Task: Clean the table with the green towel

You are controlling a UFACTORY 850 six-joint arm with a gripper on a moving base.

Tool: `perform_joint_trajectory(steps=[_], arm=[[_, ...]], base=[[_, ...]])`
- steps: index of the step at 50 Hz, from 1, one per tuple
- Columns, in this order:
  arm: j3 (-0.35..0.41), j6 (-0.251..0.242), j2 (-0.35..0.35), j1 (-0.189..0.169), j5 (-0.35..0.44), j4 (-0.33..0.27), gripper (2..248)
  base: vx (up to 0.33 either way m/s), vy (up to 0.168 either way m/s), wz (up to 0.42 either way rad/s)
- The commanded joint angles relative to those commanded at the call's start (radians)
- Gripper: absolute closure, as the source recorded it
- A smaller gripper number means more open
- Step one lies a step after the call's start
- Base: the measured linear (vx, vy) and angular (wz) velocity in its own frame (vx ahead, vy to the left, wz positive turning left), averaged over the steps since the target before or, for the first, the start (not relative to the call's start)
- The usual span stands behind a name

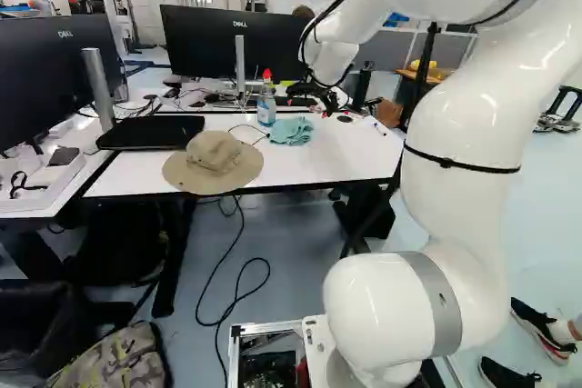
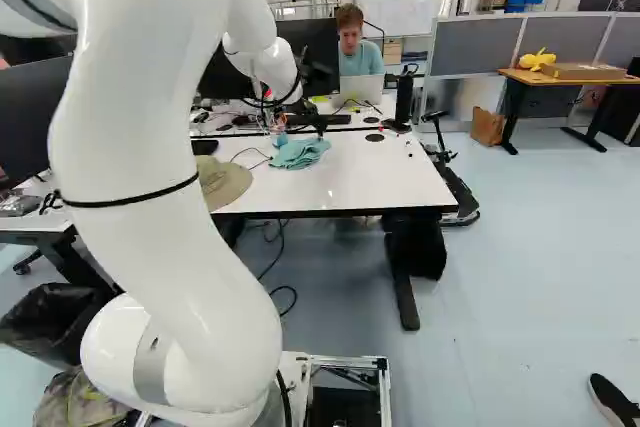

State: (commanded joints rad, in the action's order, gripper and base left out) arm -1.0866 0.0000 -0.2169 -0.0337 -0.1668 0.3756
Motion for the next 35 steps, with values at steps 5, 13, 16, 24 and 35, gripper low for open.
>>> perform_joint_trajectory(steps=[5, 13, 16, 24, 35], arm=[[0.027, 0.0, 0.024, -0.007, 0.0, 0.0, 3], [0.07, 0.0, 0.062, -0.018, 0.0, 0.0, 3], [0.086, 0.0, 0.077, -0.022, 0.0, 0.0, 3], [0.129, 0.0, 0.116, -0.034, 0.0, 0.0, 3], [0.187, 0.0, 0.171, -0.051, 0.0, 0.0, 3]], base=[[0.0, 0.0, 0.0], [0.0, 0.0, 0.0], [0.0, 0.0, 0.0], [0.0, 0.0, 0.0], [0.0, 0.0, 0.0]])
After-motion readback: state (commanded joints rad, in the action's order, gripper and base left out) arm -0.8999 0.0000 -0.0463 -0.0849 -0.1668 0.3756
